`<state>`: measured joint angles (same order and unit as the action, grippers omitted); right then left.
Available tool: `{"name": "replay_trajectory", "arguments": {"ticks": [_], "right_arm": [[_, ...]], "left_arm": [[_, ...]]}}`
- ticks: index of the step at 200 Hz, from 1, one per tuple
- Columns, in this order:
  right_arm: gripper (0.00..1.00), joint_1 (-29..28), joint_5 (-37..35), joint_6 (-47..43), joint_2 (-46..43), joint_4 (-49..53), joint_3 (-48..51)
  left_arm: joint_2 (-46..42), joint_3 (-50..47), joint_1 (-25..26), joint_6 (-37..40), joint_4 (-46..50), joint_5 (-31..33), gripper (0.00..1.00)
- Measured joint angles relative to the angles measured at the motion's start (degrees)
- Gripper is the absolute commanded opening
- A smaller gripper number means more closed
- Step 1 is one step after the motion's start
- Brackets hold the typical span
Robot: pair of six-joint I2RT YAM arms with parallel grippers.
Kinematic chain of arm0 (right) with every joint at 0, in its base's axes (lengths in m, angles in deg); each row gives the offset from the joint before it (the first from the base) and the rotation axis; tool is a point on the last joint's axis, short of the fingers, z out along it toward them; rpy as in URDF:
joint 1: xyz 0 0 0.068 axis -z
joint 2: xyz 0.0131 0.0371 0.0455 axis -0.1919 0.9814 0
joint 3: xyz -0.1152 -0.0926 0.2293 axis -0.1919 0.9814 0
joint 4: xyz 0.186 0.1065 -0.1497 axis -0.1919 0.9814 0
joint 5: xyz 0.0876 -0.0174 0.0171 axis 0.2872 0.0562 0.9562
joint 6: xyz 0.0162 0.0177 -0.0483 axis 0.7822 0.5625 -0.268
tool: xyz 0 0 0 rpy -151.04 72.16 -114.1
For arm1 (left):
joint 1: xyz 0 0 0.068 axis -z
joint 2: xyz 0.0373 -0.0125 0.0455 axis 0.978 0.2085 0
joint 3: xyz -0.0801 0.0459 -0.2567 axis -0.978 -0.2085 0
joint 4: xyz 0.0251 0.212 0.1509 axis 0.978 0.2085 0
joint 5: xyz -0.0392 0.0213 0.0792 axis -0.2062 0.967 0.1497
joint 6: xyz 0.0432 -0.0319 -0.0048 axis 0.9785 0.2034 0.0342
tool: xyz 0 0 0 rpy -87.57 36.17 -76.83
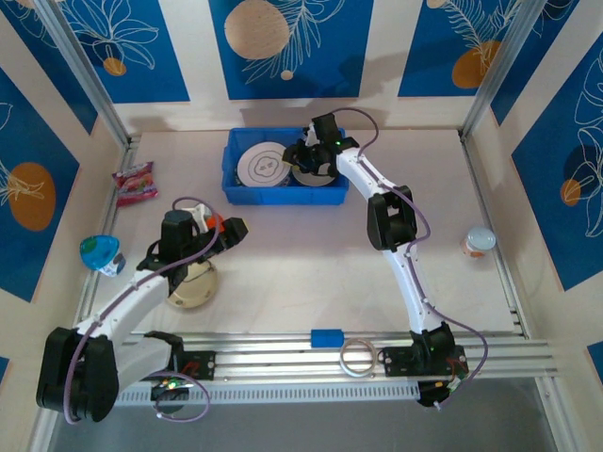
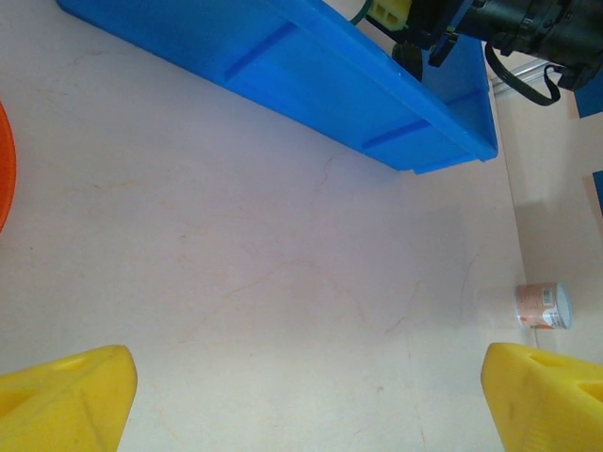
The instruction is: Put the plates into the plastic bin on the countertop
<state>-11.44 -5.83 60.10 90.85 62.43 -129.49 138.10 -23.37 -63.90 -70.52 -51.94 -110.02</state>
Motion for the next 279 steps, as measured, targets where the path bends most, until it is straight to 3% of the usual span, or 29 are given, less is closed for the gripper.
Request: {"name": "replay_trajectory", "arguments": {"ticks": [18,93,198,279], "right_arm": [[0.41,-0.20,-1.46,-1.25,0.11,2.25,-1.31],[0.44,-1.53,-8.17,-6.29,0.50,10.08,-5.07],[0.44,-2.86,-9.20,-7.54,2.95,12.83,-9.57],[0.51,-3.06,-11.98,-10.16,2.95,16.17,-10.40]], "left_arm": [[0.52,0.00,0.00,-0.02,-0.17,0.00,0.94],[0.83,0.04,0.00,-0.02,-0.42,0.00,0.94],[1.49,0.04,0.00,0.00,-0.85,0.00,0.95],[2.14,0.04,0.00,-0.02,-1.75,0.02,0.96]]}}
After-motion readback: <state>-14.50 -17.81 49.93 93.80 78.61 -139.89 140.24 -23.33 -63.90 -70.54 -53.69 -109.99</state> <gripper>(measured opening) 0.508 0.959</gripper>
